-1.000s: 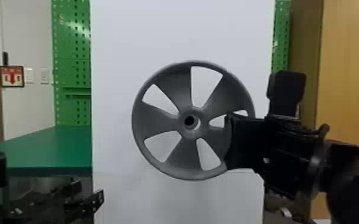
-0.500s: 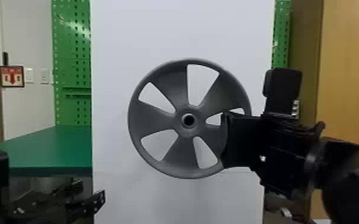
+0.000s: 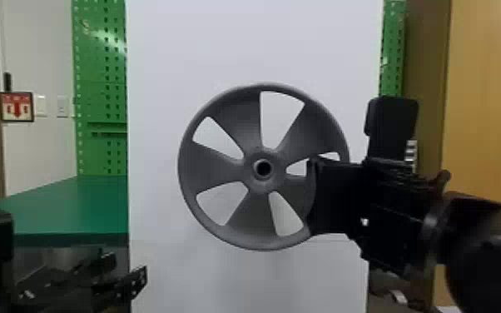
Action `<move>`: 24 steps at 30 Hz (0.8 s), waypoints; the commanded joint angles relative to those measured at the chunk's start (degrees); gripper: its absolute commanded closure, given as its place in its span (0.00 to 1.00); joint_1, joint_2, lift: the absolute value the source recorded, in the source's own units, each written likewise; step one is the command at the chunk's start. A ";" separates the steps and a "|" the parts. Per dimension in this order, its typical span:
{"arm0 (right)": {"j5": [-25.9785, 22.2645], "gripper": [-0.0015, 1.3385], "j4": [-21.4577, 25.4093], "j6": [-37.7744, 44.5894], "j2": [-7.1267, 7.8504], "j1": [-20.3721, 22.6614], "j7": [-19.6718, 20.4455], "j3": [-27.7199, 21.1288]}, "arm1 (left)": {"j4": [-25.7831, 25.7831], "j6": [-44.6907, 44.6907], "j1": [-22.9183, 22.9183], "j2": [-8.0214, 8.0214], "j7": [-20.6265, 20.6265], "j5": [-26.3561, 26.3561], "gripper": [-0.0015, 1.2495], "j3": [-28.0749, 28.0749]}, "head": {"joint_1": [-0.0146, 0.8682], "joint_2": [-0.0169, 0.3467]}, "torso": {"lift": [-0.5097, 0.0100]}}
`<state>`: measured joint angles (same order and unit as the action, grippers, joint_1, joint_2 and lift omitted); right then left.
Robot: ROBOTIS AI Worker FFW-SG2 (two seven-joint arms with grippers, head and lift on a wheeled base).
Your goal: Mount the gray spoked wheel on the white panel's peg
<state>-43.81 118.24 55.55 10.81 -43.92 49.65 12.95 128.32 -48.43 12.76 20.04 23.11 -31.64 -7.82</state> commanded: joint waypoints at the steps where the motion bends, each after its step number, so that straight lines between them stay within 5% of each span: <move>1: 0.12 0.88 -0.12 -0.09 0.09 0.06 0.00 -0.03 | 0.00 0.00 -0.01 0.00 0.00 -0.01 0.39 0.00 | 0.12 0.03 | 0.05; 24: 1.36 0.88 -2.40 -1.67 0.00 -0.38 0.00 -0.12 | 0.00 0.00 0.08 0.00 0.00 -0.01 0.40 0.26 | 0.12 0.03 | 0.05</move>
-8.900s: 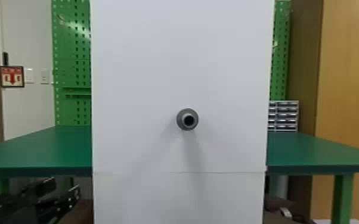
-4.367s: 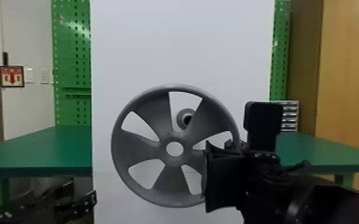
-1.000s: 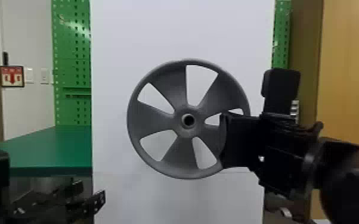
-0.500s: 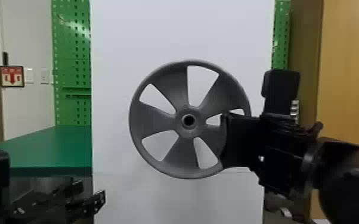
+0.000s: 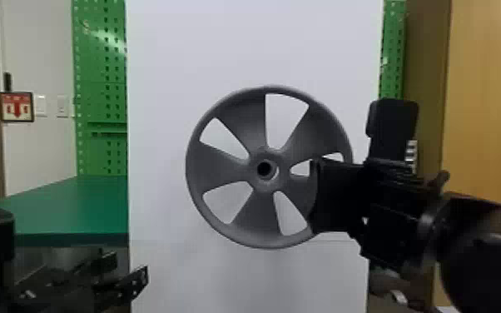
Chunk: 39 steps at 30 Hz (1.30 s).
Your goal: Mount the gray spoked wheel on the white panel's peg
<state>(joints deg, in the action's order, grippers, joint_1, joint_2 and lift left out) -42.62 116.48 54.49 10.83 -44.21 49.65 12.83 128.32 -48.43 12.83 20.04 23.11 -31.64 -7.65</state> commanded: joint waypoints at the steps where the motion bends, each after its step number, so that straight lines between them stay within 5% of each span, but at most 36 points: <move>1: 0.26 0.88 -0.73 -0.62 -0.02 -0.17 0.00 0.09 | 0.00 0.00 0.09 0.00 0.00 0.09 0.39 0.09 | 0.12 0.03 | 0.05; 39: 1.40 0.88 -5.03 -1.67 -0.72 -2.63 0.00 1.67 | -0.17 0.00 0.44 0.26 0.00 0.26 0.40 0.53 | 0.12 0.03 | 0.05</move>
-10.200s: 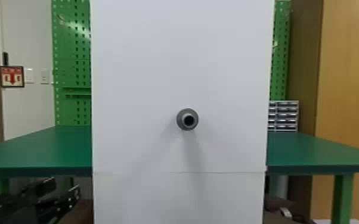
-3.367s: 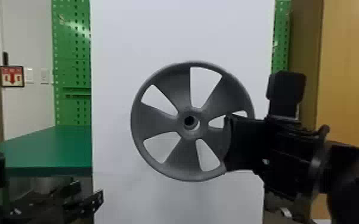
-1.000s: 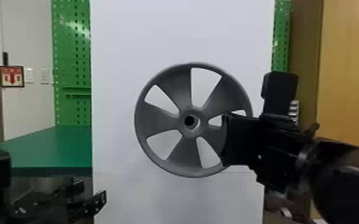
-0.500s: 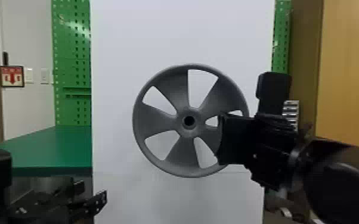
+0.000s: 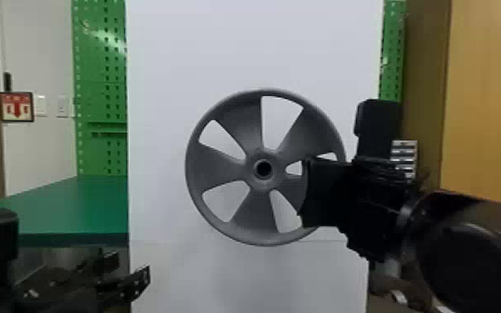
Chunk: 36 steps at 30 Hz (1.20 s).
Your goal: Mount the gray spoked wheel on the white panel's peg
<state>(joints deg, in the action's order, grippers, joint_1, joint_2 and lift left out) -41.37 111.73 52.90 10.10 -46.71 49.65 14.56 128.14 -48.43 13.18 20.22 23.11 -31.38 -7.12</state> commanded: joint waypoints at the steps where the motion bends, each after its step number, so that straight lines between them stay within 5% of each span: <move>1: 0.15 0.88 -0.37 -0.08 0.00 -0.14 0.00 -0.15 | 0.00 0.00 0.09 0.08 0.00 0.00 0.40 0.18 | 0.12 0.03 | 0.05; 36: 0.41 0.88 -3.09 -1.04 -0.17 -1.19 0.00 0.03 | -0.17 0.00 0.36 0.08 0.00 0.09 0.40 0.61 | 0.12 0.03 | 0.05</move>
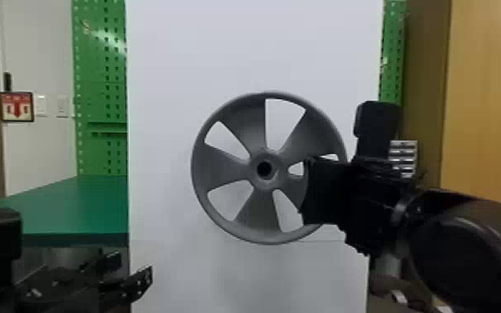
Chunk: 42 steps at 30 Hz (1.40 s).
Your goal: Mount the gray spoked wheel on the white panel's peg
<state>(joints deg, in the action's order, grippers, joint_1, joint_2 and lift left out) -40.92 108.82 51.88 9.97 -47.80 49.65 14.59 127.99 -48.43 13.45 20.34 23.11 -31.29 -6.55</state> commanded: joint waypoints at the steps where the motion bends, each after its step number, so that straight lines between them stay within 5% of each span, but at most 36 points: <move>1: -0.03 0.88 -0.28 -0.02 -0.03 -0.10 0.00 0.00 | -0.03 0.00 0.09 0.05 0.00 0.00 0.40 0.05 | 0.12 0.03 | 0.05; 42: 0.14 0.88 -3.09 -1.52 -0.56 -1.15 -0.17 0.44 | -0.47 0.00 0.35 0.14 0.00 0.00 0.40 0.84 | 0.12 0.03 | 0.05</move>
<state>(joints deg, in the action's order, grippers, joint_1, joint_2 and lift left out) -40.78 106.00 50.49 9.48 -48.93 49.49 15.01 127.58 -48.43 13.70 20.46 23.11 -31.29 -5.81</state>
